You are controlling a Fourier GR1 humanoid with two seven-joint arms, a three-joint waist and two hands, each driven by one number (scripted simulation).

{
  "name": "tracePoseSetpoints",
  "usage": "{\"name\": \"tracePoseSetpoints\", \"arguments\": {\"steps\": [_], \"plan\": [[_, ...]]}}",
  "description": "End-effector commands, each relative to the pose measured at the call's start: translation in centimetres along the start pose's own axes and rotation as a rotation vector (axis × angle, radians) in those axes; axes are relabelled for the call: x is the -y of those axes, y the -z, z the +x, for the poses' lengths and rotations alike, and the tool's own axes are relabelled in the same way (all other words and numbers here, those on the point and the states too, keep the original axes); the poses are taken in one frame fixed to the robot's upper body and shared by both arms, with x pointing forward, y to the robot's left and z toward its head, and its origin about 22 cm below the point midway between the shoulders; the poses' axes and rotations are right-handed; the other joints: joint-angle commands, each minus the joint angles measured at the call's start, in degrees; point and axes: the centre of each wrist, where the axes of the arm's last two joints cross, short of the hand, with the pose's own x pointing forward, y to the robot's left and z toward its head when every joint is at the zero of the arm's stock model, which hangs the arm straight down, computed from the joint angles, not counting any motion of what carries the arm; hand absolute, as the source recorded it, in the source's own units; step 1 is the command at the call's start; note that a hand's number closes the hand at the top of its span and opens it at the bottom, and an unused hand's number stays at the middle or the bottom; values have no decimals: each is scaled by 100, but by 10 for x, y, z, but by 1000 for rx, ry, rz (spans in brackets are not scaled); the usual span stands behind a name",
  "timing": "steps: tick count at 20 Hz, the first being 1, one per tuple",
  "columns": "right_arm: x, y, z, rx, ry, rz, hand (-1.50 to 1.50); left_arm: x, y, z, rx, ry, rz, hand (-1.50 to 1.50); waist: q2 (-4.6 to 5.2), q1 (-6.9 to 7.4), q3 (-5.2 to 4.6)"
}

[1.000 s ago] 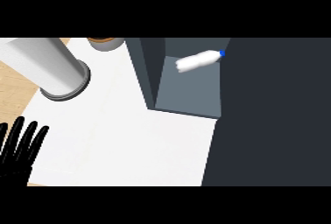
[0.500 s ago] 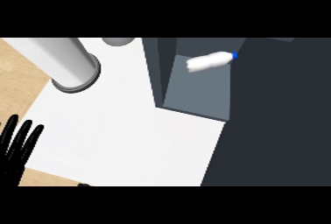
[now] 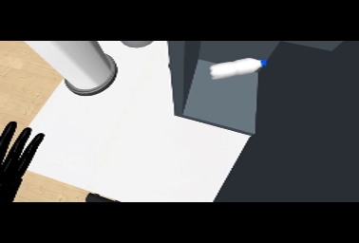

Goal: Pick up the bottled water, place it into the cabinet and close the cabinet

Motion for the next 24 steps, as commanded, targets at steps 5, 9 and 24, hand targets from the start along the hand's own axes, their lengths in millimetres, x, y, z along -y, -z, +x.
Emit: {"name": "tracePoseSetpoints", "arguments": {"steps": [5,9,24], "plan": [[-6,23,5,-32,-55,195,150,-8,4,7,-2,13,-9,-150,11,-8,-25],[0,28,7,-4,-66,159,150,-9,0,6,-12,6,-5,-150,19,28,-26],[-2,37,-18,49,178,209,150,-17,11,15,22,14,-34,-150,263,145,1]]}}
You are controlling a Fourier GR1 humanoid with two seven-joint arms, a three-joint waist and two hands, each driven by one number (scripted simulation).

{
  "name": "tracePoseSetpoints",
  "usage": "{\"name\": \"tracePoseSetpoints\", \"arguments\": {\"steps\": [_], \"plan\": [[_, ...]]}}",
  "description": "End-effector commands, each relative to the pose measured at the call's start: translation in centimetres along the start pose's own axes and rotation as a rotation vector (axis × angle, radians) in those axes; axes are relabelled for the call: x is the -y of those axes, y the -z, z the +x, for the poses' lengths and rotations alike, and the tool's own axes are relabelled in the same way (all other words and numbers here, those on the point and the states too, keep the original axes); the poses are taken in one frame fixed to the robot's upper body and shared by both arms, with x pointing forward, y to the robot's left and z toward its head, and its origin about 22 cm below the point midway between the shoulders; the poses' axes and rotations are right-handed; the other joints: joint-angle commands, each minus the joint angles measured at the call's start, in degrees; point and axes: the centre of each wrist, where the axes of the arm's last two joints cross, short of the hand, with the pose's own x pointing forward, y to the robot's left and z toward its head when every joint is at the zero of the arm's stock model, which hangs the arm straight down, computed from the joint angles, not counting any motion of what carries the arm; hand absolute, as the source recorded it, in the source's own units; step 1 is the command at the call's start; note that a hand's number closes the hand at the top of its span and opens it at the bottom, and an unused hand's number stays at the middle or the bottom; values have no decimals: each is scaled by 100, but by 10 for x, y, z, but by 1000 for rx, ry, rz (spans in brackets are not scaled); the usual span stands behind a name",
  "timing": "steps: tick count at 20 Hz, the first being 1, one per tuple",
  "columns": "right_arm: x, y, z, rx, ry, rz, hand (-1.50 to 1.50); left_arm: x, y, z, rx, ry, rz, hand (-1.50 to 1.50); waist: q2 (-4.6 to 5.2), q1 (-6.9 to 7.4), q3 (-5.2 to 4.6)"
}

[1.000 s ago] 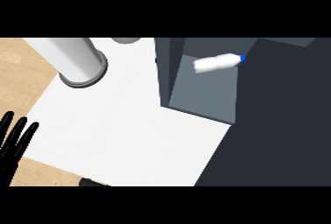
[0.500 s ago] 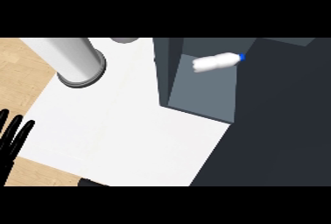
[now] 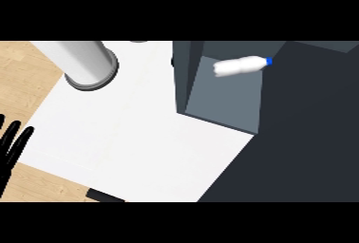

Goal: Pick up the bottled water, place it into the cabinet and close the cabinet

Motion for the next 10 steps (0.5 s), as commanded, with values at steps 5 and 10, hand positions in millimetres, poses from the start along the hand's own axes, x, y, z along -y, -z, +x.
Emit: {"name": "tracePoseSetpoints", "arguments": {"steps": [5,10], "plan": [[4,21,-18,2,140,-80,150,-4,0,2,4,0,4,-150,34,2,41],[32,38,-19,-99,9,-93,150,-10,1,5,-5,15,14,-150,-48,-95,46]]}}
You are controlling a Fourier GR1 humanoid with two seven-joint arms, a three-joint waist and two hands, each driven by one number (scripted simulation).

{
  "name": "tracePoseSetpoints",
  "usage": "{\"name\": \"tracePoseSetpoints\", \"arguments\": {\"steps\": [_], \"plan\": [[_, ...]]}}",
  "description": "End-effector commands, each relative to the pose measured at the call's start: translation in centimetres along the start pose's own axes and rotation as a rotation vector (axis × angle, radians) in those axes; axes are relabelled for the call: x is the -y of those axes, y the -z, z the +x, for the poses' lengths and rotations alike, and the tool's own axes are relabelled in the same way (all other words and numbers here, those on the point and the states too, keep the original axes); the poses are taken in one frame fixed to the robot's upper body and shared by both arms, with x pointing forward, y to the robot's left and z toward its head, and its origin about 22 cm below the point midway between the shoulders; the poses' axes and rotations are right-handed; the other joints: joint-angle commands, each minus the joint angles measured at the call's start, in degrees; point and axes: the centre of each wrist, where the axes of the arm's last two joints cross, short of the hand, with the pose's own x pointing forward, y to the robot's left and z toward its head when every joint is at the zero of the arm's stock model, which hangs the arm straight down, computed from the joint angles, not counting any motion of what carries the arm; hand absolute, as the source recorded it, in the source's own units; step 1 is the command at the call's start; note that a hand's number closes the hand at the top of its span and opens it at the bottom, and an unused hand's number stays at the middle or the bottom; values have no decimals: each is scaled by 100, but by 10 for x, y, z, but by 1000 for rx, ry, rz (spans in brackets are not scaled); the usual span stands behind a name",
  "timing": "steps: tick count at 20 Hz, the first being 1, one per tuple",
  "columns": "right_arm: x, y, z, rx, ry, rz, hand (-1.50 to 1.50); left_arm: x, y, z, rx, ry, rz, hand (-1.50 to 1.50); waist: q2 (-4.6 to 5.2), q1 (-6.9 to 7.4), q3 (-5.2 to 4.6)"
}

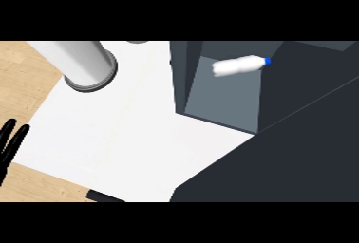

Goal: Pick up the bottled water, place it into the cabinet and close the cabinet

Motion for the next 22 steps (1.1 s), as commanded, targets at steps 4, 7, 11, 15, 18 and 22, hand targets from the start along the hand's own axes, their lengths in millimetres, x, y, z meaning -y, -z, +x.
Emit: {"name": "tracePoseSetpoints", "arguments": {"steps": [4,7,11,15,18,22], "plan": [[33,37,-4,-137,-97,-69,150,-5,-3,-1,0,1,16,-150,-75,-16,11],[48,57,-10,-187,-91,-91,150,-2,-2,-3,-9,-12,12,-150,-78,-65,33],[65,84,-13,-238,-79,-114,150,-11,-4,0,-8,0,32,-150,-85,-107,42],[83,126,-14,-288,-41,-150,150,-12,-6,-1,-5,-3,47,-150,-118,-227,77],[101,154,-7,-319,-48,-180,150,-15,-10,-8,-15,-15,63,-150,-101,-310,85],[130,177,10,-299,-91,-361,150,-18,-11,-5,-1,-6,67,-150,-147,-347,106]]}}
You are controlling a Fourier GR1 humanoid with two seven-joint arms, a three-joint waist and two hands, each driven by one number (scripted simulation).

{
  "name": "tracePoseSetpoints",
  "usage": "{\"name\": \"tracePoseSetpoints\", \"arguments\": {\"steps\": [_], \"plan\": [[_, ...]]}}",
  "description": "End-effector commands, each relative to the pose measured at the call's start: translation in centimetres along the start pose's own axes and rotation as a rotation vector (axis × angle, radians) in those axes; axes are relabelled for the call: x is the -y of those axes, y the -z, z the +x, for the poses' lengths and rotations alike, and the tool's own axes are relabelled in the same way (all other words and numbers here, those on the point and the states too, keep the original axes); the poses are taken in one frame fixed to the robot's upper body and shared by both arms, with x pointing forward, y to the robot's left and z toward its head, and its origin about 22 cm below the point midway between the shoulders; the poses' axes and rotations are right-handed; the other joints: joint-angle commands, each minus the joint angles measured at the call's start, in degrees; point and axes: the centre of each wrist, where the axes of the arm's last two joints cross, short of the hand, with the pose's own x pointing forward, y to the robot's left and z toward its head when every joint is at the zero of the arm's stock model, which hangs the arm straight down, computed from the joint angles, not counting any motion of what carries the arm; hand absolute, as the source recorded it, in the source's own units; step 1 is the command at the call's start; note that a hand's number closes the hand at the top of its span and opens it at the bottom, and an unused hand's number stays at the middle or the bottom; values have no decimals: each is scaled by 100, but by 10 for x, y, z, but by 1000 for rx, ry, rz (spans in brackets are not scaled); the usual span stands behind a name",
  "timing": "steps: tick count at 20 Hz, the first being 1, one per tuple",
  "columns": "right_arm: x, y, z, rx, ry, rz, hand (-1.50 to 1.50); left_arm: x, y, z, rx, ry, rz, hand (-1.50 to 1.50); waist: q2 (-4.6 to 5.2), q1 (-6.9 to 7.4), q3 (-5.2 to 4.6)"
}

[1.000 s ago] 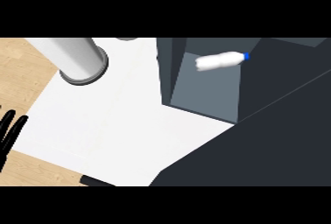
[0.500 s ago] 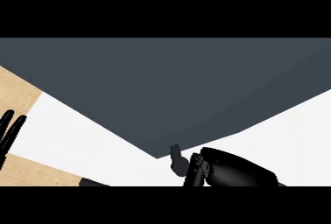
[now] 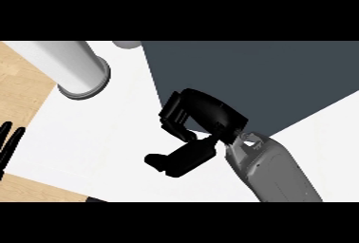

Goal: Pick up the bottled water, place it into the cabinet and close the cabinet

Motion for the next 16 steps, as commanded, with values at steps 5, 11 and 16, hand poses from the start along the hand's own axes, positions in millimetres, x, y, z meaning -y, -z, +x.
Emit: {"name": "tracePoseSetpoints", "arguments": {"steps": [5,11,16], "plan": [[32,58,37,3,60,-272,150,-11,-4,3,17,14,26,-150,-35,-124,0],[42,71,34,18,123,-379,150,-10,-10,2,21,1,27,-150,-13,-173,12],[48,75,27,43,262,-436,-150,-13,-18,1,21,-2,52,-150,-1,-278,16]]}}
